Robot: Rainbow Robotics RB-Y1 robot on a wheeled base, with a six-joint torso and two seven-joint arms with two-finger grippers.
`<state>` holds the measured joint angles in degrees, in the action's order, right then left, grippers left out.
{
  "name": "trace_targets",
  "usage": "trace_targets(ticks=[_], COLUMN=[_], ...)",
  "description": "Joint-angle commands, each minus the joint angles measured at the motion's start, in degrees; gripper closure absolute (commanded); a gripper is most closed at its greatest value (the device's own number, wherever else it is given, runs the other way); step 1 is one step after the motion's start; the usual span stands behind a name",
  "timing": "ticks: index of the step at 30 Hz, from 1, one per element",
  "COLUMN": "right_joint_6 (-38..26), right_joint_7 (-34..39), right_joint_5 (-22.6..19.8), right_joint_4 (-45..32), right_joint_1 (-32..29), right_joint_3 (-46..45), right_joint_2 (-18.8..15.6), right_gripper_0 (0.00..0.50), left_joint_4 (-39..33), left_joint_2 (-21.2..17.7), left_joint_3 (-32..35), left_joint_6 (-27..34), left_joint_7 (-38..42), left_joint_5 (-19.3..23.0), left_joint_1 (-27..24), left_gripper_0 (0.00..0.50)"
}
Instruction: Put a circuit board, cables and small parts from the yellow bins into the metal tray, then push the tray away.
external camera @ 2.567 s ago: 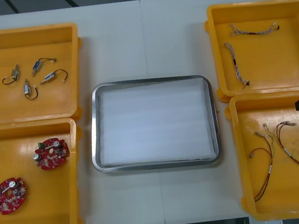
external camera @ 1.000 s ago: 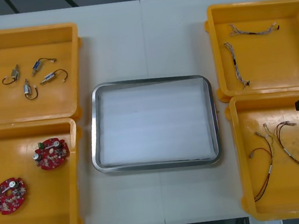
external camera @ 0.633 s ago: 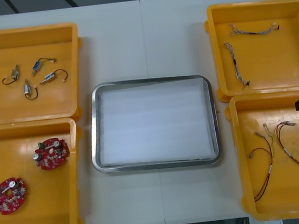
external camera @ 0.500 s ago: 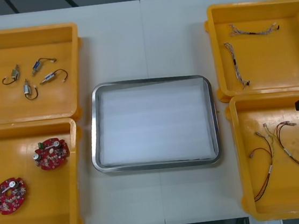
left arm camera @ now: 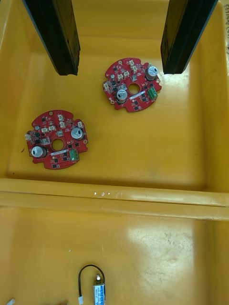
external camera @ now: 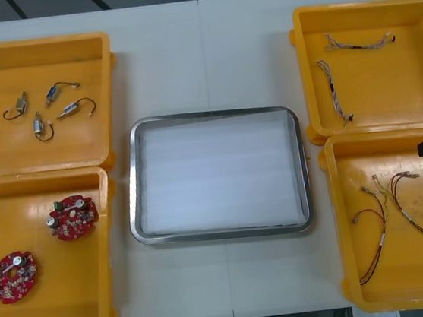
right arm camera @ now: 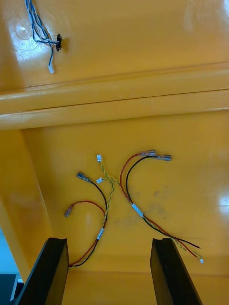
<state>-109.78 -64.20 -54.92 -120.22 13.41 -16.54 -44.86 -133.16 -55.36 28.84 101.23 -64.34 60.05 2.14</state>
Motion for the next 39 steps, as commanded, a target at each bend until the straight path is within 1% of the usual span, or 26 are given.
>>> trace_targets(ticks=[1,39], right_joint_6=[-0.22,-0.22], right_joint_7=[-0.4,-0.4], right_joint_5=[0.07,0.07], right_joint_4=[-1.69,-1.69], right_joint_1=[-0.58,-0.58], right_joint_3=[0.28,0.28], right_joint_2=[0.12,0.12], right_gripper_0=[0.0,0.0], left_joint_4=[-1.31,-1.31], left_joint_2=[-2.65,-2.65], left_joint_3=[-0.1,-0.1], left_joint_6=[0.02,0.02], left_joint_7=[2.81,2.81], left_joint_5=[0.34,0.34], left_joint_1=[0.32,0.32], left_gripper_0=[0.0,0.0])
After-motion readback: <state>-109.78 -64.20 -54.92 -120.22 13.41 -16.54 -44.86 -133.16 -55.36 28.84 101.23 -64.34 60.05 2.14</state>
